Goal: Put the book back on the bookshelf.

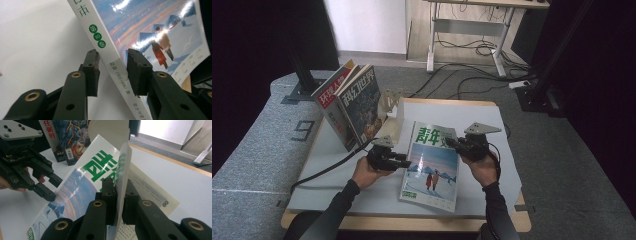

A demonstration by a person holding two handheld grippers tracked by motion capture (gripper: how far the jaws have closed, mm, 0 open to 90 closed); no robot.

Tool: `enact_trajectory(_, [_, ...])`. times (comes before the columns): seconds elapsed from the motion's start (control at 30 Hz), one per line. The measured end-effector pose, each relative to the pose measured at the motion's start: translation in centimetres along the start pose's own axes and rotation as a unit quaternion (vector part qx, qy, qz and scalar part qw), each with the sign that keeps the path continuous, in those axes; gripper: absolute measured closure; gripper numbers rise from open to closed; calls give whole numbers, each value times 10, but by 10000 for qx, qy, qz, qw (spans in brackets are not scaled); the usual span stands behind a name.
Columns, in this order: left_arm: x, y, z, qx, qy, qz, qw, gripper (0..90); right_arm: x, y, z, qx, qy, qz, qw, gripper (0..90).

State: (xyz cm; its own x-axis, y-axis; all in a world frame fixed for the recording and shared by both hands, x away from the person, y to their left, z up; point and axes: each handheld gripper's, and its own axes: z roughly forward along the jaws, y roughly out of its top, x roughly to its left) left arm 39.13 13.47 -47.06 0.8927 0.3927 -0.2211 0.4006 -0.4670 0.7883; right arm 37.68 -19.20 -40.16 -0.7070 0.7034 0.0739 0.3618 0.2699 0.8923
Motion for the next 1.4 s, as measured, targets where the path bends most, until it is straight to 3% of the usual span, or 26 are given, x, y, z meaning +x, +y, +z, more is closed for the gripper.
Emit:
enact_trajectory(0.33, [-4, -4, -8, -115, -28, 68, 9999, 647, -3, -2, 0, 33, 44, -20, 10000, 784])
enact_trajectory(0.57, [-9, -6, -13, -225, -110, 145, 9996, 663, -11, -7, 3, 101, 1, 165, 9998, 741])
enact_trajectory(0.67, [-11, -8, -14, -276, -141, 168, 9994, 670, -13, -10, 6, 185, -7, 181, 9997, 671])
enact_trajectory(0.73, [-12, -8, -15, -295, -154, 180, 9993, 674, -13, -13, 9, 252, -82, 140, 9995, 589])
enact_trajectory(0.9, [-14, -8, -17, -332, -237, 221, 9989, 683, -21, -21, 14, 314, -83, 309, 9990, 361])
enact_trajectory(1.07, [-16, -9, -18, -352, -277, 262, 9987, 689, -29, -32, 20, 386, 57, 555, 9977, 155])
enact_trajectory(1.23, [-16, -9, -19, -337, -319, 268, 9986, 690, -37, -45, 29, 548, 410, 795, 9945, 117])
enact_trajectory(1.4, [-15, -8, -20, -327, -364, 264, 9985, 692, -44, -51, 32, 477, 852, 1012, 9901, 160])
